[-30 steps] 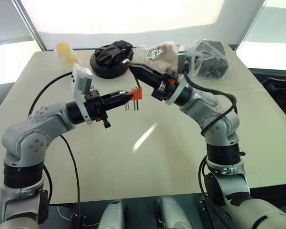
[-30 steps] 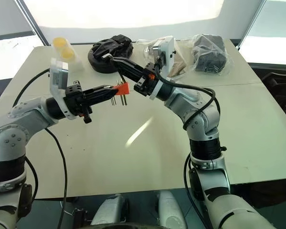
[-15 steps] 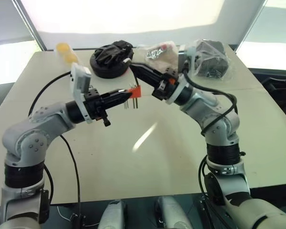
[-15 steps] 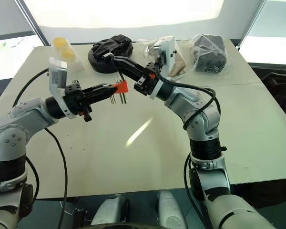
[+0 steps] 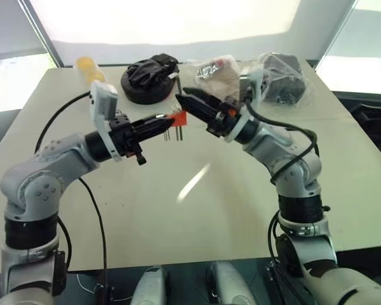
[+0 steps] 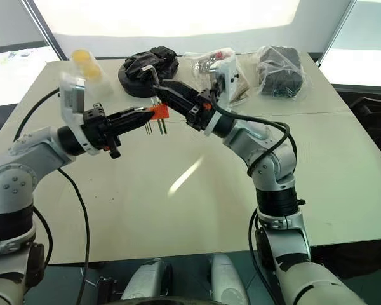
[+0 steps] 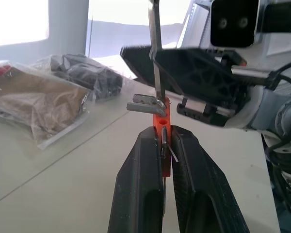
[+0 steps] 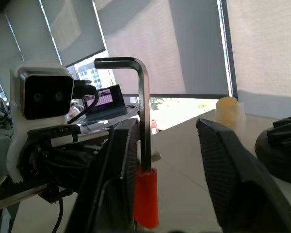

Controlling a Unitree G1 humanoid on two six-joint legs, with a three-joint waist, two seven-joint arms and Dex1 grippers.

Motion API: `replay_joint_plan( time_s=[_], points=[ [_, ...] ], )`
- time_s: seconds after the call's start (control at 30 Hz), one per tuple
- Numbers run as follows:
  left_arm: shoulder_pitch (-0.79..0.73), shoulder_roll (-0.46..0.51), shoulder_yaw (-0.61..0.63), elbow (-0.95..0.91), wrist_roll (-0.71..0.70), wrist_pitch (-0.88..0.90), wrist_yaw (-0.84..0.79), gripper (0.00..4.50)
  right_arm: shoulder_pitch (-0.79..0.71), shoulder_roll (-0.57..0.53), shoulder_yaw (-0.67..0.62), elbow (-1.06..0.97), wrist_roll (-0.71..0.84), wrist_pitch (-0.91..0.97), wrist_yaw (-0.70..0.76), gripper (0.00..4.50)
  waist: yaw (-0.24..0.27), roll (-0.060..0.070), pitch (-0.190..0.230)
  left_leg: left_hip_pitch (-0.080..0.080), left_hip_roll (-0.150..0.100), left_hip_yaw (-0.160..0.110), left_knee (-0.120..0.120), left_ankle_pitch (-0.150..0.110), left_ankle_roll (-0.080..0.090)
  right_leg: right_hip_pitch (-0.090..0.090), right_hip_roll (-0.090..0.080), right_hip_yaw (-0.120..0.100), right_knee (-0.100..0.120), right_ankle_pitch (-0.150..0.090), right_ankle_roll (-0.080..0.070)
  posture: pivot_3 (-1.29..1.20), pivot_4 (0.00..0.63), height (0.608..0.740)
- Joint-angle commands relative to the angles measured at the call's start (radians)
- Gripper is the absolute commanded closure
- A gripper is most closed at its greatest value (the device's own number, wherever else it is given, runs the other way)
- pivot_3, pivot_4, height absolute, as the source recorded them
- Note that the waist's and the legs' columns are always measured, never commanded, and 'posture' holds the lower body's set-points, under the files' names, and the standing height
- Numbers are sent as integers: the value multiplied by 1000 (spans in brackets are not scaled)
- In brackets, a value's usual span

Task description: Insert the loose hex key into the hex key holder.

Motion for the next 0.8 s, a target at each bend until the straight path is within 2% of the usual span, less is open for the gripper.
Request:
replay_joint_plan(
  time_s=[0.03,0.07,0.4,0.53,0.63,0.8],
  points=[
    [-15,4,22,-20,-11,-18,0,4500,5,-26,-25,-40,12,4,8,513,0,0,0,0,0,0,0,0,0,0,0,0,0,0,0,0,150,740],
    [-14,5,21,-20,-10,-18,-1,4500,11,-36,-27,-43,14,8,10,22,0,0,0,0,0,0,0,0,0,0,0,0,0,0,0,0,150,740],
    [34,-9,-12,-38,14,-24,-7,4500,162,-242,-88,-91,72,90,125,22,2,0,0,0,0,0,0,0,0,1,0,0,0,0,0,0,150,740],
    [77,-73,-44,-41,-1,-14,26,4500,168,-297,-123,-82,73,105,132,22,2,0,0,0,0,0,1,0,0,1,0,0,0,0,0,0,150,740],
    [101,-164,-89,-5,-18,11,65,4500,171,-333,-142,-71,80,132,142,22,6,0,0,0,0,0,1,0,0,1,0,0,0,0,0,0,150,740],
    [139,-265,-119,81,-53,80,115,4500,180,-346,-136,-80,67,134,136,22,8,0,0,0,0,0,2,0,0,1,0,0,-1,0,0,0,150,740]
  ],
)
